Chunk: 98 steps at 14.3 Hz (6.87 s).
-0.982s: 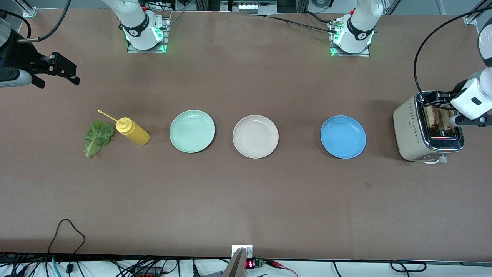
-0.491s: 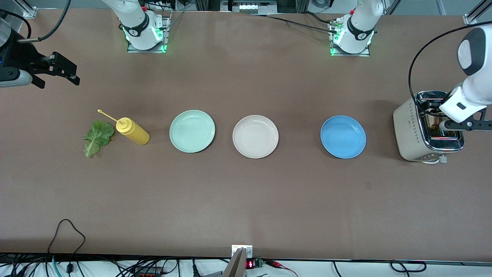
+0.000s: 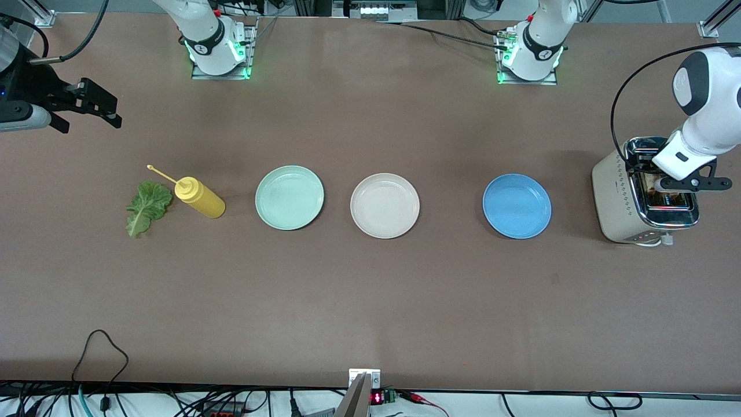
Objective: Make sandwich in beige plate with both arms
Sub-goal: 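Grasp the bread slice with the left gripper and lift it out, then carry the bread slice with the left gripper onto the beige plate, then release the bread with the left gripper while the right gripper reaches the bottle, then grasp the yellow bottle with the right gripper while the left gripper withdraws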
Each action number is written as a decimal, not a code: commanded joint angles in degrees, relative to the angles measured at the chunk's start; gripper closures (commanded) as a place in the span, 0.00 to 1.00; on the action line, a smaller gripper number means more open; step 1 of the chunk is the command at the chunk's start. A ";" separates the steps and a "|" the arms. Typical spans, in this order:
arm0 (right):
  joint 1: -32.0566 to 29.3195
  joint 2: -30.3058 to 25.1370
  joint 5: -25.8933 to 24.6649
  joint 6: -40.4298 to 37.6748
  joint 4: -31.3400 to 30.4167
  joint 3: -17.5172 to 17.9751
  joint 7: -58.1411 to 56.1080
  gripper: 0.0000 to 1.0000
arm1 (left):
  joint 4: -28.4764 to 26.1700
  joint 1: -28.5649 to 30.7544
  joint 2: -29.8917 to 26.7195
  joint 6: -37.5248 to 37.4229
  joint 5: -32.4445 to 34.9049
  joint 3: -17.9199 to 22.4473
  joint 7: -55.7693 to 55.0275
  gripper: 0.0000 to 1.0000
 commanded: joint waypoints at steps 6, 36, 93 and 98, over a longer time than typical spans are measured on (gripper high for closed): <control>0.13 -0.57 -0.71 -0.10 -0.35 0.22 0.05 0.00 | -1.50 1.94 -1.57 0.43 1.09 -0.57 1.90 0.92; 0.05 -0.57 -0.71 -0.19 -0.35 0.22 0.05 0.00 | 38.14 -2.63 28.64 -19.37 -42.48 -36.08 -14.54 1.00; -29.05 44.61 66.35 -0.19 -21.44 -0.39 -145.04 0.00 | 34.70 -1.84 32.01 -22.30 -25.05 -34.85 10.36 0.00; -26.06 46.37 70.03 -0.28 -21.79 -0.22 -152.52 0.00 | 42.26 -2.28 29.38 -37.69 -10.46 -35.37 -2.99 0.00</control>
